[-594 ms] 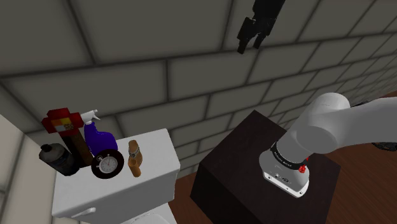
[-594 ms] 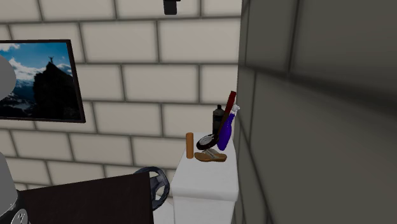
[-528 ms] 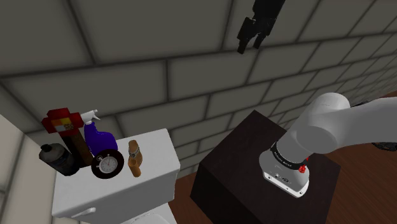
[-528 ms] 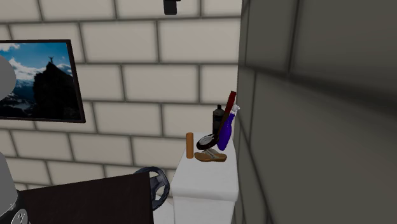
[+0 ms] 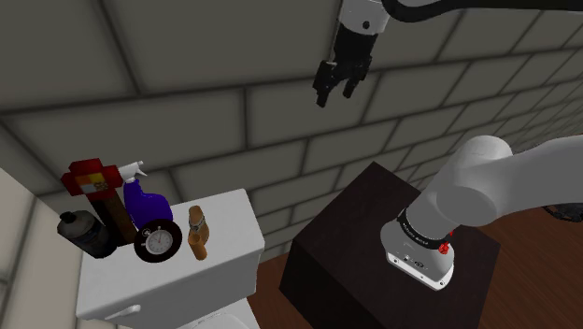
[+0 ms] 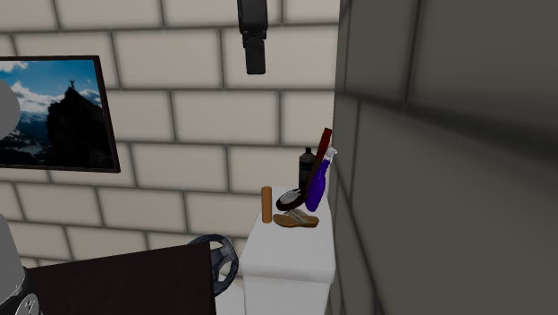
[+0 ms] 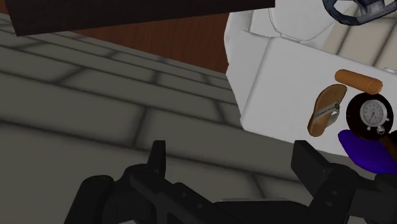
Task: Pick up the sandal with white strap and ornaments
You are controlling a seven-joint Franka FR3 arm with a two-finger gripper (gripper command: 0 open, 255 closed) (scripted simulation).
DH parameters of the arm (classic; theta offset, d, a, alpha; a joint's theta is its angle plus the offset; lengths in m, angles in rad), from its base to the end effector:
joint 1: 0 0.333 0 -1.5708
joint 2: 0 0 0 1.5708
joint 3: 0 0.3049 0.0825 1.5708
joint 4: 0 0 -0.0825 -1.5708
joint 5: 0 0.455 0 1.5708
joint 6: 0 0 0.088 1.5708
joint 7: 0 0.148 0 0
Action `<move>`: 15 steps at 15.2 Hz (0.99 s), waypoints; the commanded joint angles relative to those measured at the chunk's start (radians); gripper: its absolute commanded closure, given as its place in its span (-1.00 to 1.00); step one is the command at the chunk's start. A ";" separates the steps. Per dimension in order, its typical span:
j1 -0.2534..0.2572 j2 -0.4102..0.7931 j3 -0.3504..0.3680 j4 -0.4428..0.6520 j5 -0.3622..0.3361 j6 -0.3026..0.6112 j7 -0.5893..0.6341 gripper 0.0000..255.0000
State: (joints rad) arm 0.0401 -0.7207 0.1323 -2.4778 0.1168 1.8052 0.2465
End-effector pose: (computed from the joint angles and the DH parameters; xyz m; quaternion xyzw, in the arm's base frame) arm 0.4112 0.0843 0.4670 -0.9976 0.0647 -0.0193 0.0176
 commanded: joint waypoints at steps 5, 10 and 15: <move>0.020 0.139 0.110 -0.038 0.046 0.179 0.125 -1.00; 0.024 0.295 0.203 -0.026 0.055 0.322 0.237 -1.00; 0.016 0.481 0.291 0.022 0.015 0.455 0.369 -1.00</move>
State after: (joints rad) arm 0.0571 -0.2769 0.4052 -2.4680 0.1424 2.2347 0.5843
